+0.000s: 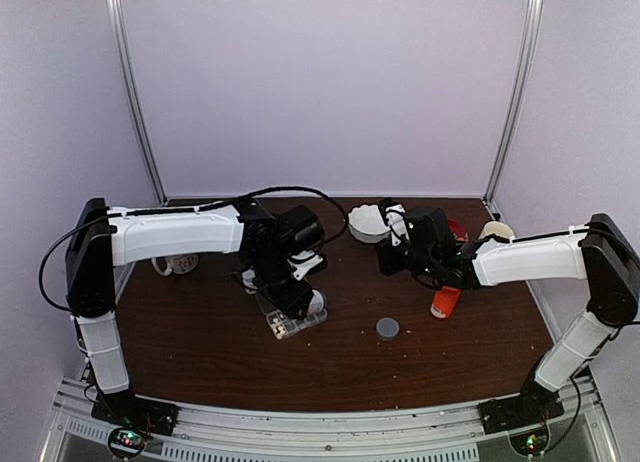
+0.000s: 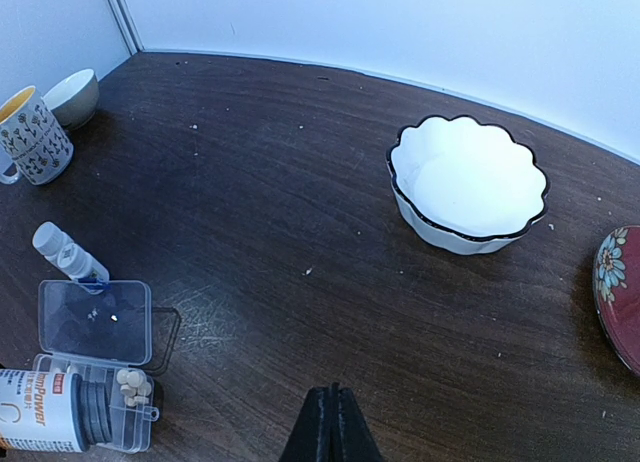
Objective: Sort the pills into containers
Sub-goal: Pour the pill into the compartment of the pill container.
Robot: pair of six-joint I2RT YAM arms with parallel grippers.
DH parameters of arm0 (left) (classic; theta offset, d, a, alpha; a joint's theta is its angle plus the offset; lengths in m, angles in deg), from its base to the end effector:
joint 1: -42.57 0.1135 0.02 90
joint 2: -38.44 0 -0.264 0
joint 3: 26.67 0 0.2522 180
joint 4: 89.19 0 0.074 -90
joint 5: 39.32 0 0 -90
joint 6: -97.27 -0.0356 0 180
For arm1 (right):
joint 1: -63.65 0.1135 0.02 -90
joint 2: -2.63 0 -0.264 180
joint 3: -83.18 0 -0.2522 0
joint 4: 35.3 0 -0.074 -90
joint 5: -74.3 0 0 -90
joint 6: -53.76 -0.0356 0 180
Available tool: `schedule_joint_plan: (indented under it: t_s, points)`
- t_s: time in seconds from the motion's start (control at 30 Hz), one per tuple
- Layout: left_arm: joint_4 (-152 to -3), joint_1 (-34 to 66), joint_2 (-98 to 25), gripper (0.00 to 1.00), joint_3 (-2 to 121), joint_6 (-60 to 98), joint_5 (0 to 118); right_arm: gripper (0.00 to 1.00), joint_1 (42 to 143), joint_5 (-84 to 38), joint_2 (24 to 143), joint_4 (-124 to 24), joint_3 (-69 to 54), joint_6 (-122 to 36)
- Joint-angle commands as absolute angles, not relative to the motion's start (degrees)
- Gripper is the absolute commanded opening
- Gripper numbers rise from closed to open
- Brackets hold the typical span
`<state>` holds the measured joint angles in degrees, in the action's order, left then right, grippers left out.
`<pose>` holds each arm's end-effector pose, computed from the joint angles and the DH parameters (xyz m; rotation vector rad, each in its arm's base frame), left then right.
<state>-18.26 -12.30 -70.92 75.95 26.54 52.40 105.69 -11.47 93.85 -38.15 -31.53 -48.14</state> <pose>0.2186 -0.3125 0.2259 0.9153 2.8351 -0.2297 0.2605 0.2314 0.2144 -0.5040 2.0490 0.4966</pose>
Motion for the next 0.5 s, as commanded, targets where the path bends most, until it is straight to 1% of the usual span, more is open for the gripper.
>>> schedule_joint_plan:
  t_s: [0.0, 0.1, 0.2, 0.4, 0.47]
  points:
    - [-19.7, -12.4, -69.3, 0.0, 75.5, 26.6, 51.6, 0.0, 105.9, -11.8, 94.3, -38.2, -29.8, -47.6]
    - [-17.8, -12.1, -70.8, 0.0, 76.6, 26.9, 52.6, 0.0, 105.9, -11.7, 94.2, -38.2, -29.9, -47.6]
    - [-19.5, -12.5, -69.5, 0.0, 76.1, 27.2, 53.6, 0.0, 105.9, -11.6, 94.2, -38.2, -29.9, -47.5]
    - [-16.7, -12.6, -68.9, 0.0, 77.7, 27.1, 53.7, 0.0, 106.0, -11.7, 94.4, -38.3, -29.8, -47.5]
    - [-18.0, -12.7, -68.3, 0.0, 76.9, 27.2, 53.2, 0.0, 106.0, -11.7, 94.4, -38.3, -29.9, -47.5]
